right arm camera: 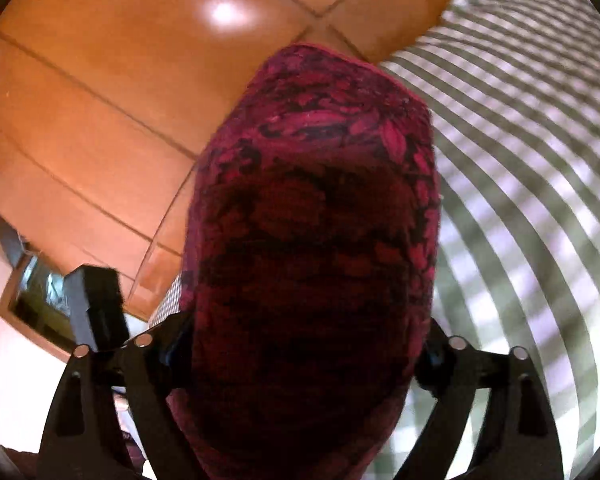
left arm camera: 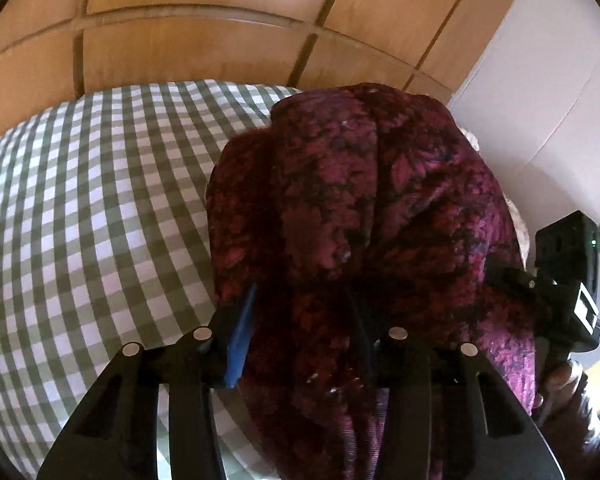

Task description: Fold small clothes

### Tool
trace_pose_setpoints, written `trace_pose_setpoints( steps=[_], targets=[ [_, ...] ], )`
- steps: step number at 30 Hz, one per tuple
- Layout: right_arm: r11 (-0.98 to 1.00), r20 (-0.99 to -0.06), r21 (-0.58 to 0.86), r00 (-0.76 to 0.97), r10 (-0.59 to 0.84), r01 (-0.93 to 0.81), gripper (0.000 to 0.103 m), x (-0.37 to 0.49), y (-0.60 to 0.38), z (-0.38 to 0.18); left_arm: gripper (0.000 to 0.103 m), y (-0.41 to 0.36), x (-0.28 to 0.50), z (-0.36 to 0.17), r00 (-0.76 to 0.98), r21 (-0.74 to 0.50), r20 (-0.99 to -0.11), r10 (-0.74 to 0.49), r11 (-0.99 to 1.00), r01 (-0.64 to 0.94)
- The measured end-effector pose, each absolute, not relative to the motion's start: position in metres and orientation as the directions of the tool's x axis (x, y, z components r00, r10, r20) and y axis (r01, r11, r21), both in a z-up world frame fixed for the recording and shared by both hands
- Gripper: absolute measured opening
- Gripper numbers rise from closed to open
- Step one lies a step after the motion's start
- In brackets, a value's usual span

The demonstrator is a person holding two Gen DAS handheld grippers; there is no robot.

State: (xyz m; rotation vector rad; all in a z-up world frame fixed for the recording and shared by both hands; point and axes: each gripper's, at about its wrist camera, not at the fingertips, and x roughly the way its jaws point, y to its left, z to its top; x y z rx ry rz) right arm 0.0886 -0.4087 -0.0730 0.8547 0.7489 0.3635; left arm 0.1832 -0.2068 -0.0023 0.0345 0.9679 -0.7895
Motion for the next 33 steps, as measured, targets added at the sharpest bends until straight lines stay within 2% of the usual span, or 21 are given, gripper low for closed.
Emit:
trace_pose_setpoints(
  steps=[2, 5, 7, 10, 13, 15, 17, 23, 33],
  targets=[
    [0.648, -0.474, 0.762, 0.703, 0.531, 0.024, 0.094, 0.076, -0.415, -0.072, 0.043, -0.204, 0.173, -0.002, 0.345, -0.281, -0.748, -0.568, 0.74, 0.611],
    [0.736, -0.521, 0.675, 0.742, 0.422, 0.056, 0.094, 0.073, -0.403, -0.04, 0.043, -0.195, 0.158, -0.003, 0.401, -0.233, -0.749, -0.527, 0.777, 0.585],
    [0.8, -0.534, 0.596, 0.78, 0.327, 0.073, 0.079, 0.058, -0.398, -0.014, 0.042, -0.184, 0.156, -0.007, 0.422, -0.224, -0.746, -0.516, 0.79, 0.571],
    [0.87, -0.531, 0.49, 0.811, 0.246, 0.056, 0.066, 0.058, -0.376, 0.023, 0.042, -0.18, 0.144, -0.003, 0.46, -0.196, -0.738, -0.494, 0.809, 0.554],
    [0.914, -0.579, 0.402, 0.787, 0.215, 0.046, 0.06, 0.075, -0.352, 0.036, 0.042, -0.177, 0.133, 0.0, 0.484, -0.175, -0.735, -0.475, 0.822, 0.542],
    [0.947, -0.639, 0.312, 0.754, 0.154, 0.072, 0.061, 0.09, -0.336, 0.029, 0.041, -0.176, 0.125, 0.003, 0.501, -0.16, -0.73, -0.465, 0.829, 0.537],
    [0.954, -0.664, 0.286, 0.736, 0.129, 0.09, 0.061, 0.096, -0.33, 0.023, 0.042, -0.178, 0.117, 0.0, 0.516, -0.142, -0.725, -0.456, 0.833, 0.535],
    [0.951, -0.675, 0.293, 0.725, 0.133, 0.098, 0.061, 0.108, -0.326, 0.006, 0.041, -0.175, 0.106, 0.006, 0.54, -0.132, -0.719, -0.437, 0.849, 0.511],
    [0.974, -0.688, 0.22, 0.716, 0.117, 0.051, 0.062, 0.12, -0.305, -0.002, 0.041, -0.166, 0.098, 0.008, 0.583, -0.105, -0.716, -0.385, 0.884, 0.455]
  ],
)
